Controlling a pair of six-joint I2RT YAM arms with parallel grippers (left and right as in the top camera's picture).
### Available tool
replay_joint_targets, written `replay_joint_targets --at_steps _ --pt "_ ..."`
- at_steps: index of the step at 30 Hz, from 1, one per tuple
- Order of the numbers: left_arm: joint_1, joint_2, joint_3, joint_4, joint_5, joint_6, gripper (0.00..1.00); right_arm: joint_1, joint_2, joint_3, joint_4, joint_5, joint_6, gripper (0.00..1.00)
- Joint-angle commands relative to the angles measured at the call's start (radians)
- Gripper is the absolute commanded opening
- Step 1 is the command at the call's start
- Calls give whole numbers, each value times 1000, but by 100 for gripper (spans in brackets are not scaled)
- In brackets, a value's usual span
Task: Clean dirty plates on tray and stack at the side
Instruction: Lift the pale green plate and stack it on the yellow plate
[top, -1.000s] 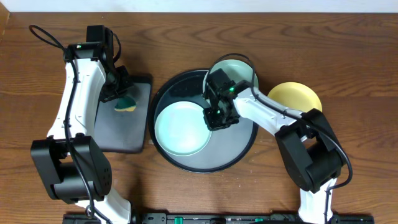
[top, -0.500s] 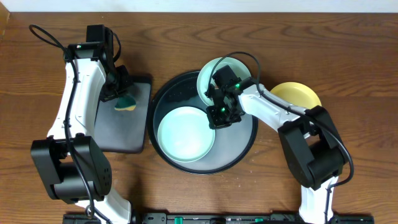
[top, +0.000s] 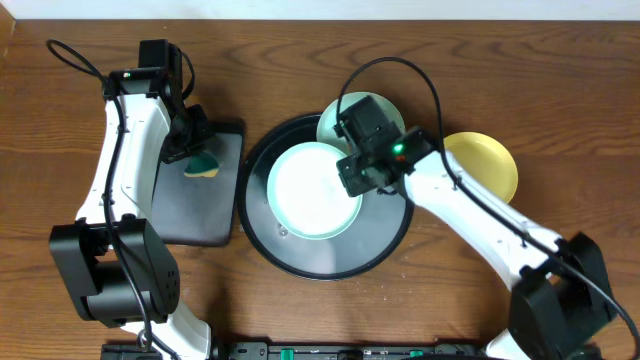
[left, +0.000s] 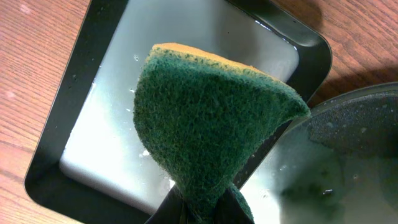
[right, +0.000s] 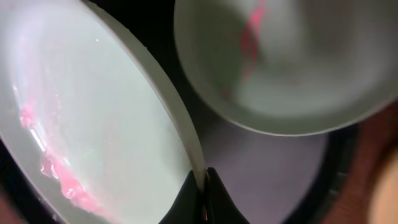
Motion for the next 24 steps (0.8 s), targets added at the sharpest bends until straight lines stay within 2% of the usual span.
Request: replay_joint_targets --at_steps 1,11,19,24 --pt "2 -22 11 -3 -9 9 8 78 -63 20 -5 290 -18 1" --pt "2 -21 8 -3 -9 9 7 332 -105 20 -6 917 -22 1" --pt "2 -21 -7 -11 -9 8 7 470 -105 21 11 1190 -62 1" --pt "2 -21 -7 -15 -9 8 8 473 -105 21 19 1212 -66 1"
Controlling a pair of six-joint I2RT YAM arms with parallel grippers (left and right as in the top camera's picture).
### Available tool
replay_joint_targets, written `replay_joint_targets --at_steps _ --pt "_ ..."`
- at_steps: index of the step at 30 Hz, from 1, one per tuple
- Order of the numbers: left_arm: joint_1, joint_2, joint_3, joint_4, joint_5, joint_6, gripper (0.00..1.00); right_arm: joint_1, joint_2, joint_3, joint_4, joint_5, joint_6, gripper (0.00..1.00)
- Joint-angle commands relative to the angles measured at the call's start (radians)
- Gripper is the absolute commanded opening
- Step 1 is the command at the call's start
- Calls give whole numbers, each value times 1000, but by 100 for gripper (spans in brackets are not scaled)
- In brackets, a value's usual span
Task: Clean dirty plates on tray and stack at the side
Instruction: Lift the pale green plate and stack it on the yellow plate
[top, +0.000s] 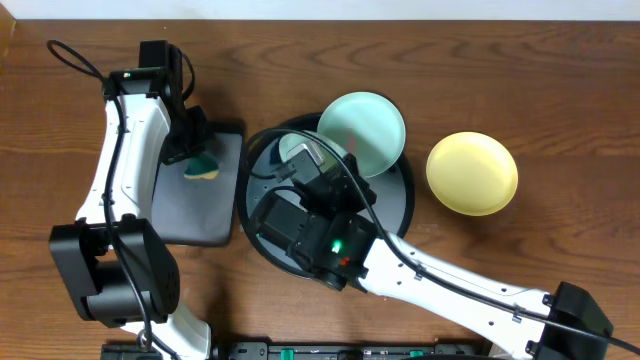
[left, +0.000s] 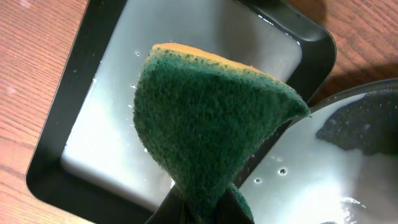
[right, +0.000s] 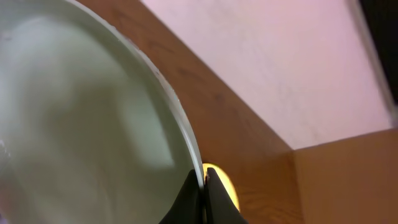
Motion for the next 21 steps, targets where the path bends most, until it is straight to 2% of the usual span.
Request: replay_joint_targets --at_steps 1,13,19,21 --pt "2 -21 -6 -3 -9 8 8 5 -23 21 11 101 -10 1" --pt "2 -21 -6 -3 -9 8 8 1 -23 33 21 84 -24 1" --pt "2 -21 -6 -4 -9 9 8 -27 -23 33 17 -118 -24 1" --pt "2 -21 -6 -4 -10 9 7 -52 -23 33 11 -282 -7 1"
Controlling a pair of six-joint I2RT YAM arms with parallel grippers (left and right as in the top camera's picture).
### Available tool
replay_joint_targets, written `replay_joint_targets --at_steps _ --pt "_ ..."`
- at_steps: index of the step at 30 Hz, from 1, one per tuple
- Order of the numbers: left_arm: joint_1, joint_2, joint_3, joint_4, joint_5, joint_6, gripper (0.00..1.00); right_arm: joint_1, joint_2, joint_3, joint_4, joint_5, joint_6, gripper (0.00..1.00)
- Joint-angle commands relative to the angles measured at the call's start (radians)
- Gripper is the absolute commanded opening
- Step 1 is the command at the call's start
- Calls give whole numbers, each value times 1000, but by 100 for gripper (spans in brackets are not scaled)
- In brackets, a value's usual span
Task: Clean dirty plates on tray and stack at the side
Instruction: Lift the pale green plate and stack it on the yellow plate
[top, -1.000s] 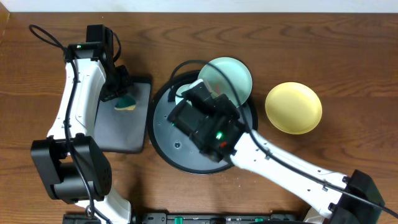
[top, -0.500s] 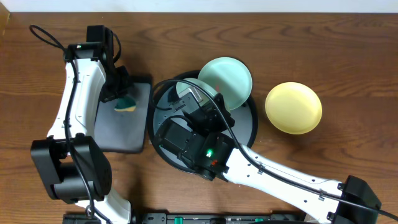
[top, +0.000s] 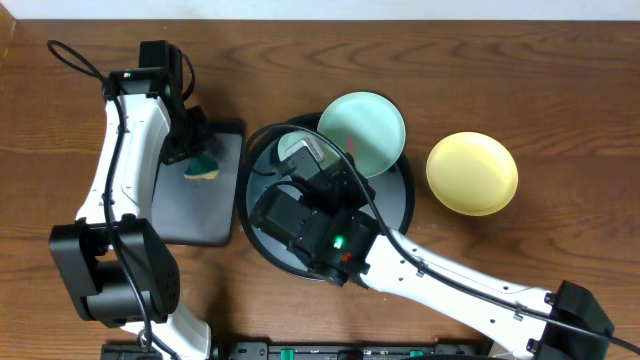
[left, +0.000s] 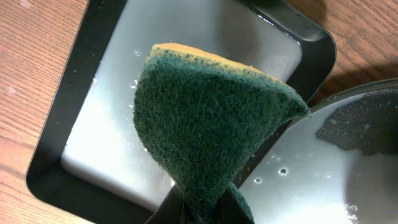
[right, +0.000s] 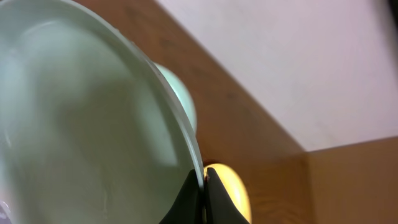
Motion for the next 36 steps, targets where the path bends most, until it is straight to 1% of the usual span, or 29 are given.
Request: replay_joint_targets --at_steps 1,3,4,10,11,13,19,20,23,28,30,32,35,36 --pt "2 -21 -6 -3 -9 9 7 -42 -23 27 -4 -240 36 1" --pt "2 -21 -6 -3 -9 8 8 -85 -23 27 5 -399 79 1" --pt "2 -21 -6 -3 -9 8 8 -102 -23 27 8 -438 87 1" --pt "2 -21 -6 -2 -9 8 8 -298 -37 28 40 -785 90 1" --pt "2 -21 -6 -3 -9 8 8 -354 -50 28 45 -880 87 1" --pt "2 -21 -6 -2 -9 8 7 -444 -76 28 51 -995 86 1" --pt "2 -21 -6 -2 -9 8 8 -696 -163 28 44 -1205 87 1" --pt "2 -21 -6 -2 -9 8 8 -769 -185 28 36 -1248 87 1" --pt "2 -21 -6 -2 -9 8 8 -889 -207 28 12 -1281 88 1" --pt "2 -21 -6 -2 -9 8 7 -1155 -199 26 -92 -1250 84 1" --pt "2 -21 -6 -2 -9 8 8 -1211 -183 26 -117 -1209 84 1" --pt "2 -21 -6 -2 -9 8 8 -1239 -158 24 -130 -1128 84 1" --pt "2 -21 -6 -1 -9 8 7 -1246 -82 24 -145 -1028 84 1" --pt "2 -21 -6 -1 -9 8 8 -1246 -53 24 -151 -1029 84 1"
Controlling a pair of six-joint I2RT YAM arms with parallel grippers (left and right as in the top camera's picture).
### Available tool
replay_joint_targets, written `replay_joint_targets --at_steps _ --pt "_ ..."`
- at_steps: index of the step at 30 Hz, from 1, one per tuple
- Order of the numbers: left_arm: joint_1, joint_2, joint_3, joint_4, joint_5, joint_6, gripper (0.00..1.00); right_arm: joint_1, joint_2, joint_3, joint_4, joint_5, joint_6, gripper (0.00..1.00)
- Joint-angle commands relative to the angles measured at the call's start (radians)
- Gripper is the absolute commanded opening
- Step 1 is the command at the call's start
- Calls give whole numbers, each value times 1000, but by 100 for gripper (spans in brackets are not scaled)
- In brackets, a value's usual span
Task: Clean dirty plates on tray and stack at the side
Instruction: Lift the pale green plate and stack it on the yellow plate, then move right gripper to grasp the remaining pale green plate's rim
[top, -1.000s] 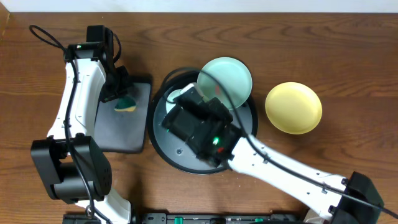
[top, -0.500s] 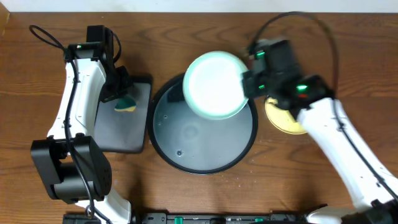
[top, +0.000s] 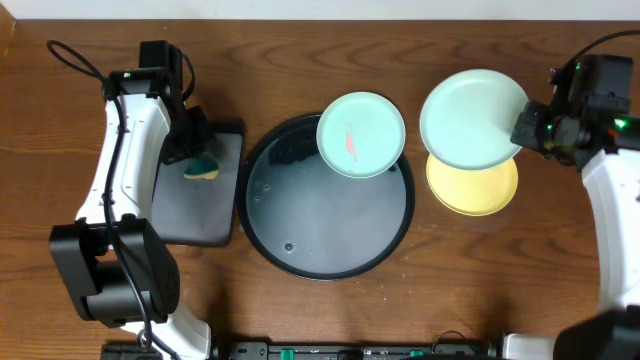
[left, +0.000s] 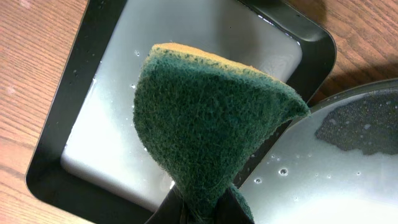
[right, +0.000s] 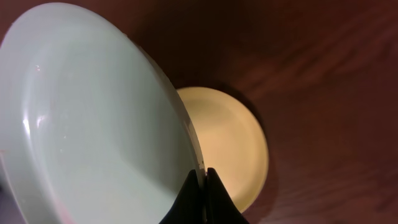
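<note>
My right gripper (top: 527, 131) is shut on the rim of a pale green plate (top: 470, 118), held in the air above the yellow plate (top: 478, 188) on the table at the right. In the right wrist view the green plate (right: 93, 118) fills the left, the yellow plate (right: 227, 146) lies below it, and the gripper (right: 202, 186) pinches the rim. A second pale green plate (top: 361, 134) with a red smear rests on the round black tray's (top: 300, 250) far rim. My left gripper (left: 200, 208) is shut on a green sponge (left: 208, 118) over the rectangular tray (top: 190, 215).
The rectangular tray (left: 93, 124) holds shallow water. The round tray (left: 336, 168) is wet, with droplets. Brown wooden table (top: 560, 260) surrounds everything. The white arms reach in from the left and right sides.
My right arm has left the round tray and now holds the green plate above the yellow plate at the right. The smeared plate shows uncovered. The left gripper has not moved.
My right gripper held the pink-smeared green plate by its rim, flat in the round tray. Then the plate was tipped up over the tray, its face showing no smear. Now it hangs over the yellow plate. The left gripper kept the sponge over the rectangular tray throughout.
</note>
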Motion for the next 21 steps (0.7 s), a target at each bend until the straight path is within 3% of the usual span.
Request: replay_joint_targets --at_steps 1,8,15,21 --pt "2 -21 -6 -2 -9 8 8 -4 95 14 -14 71 5 1" --pt "2 -21 -6 -2 -9 8 8 -3 231 14 -48 71 12 1" --pt "2 -21 -6 -2 -9 8 8 -16 247 14 -71 136 42 3" --pt "2 -21 -6 -2 -9 8 7 2 247 44 -81 69 -25 48"
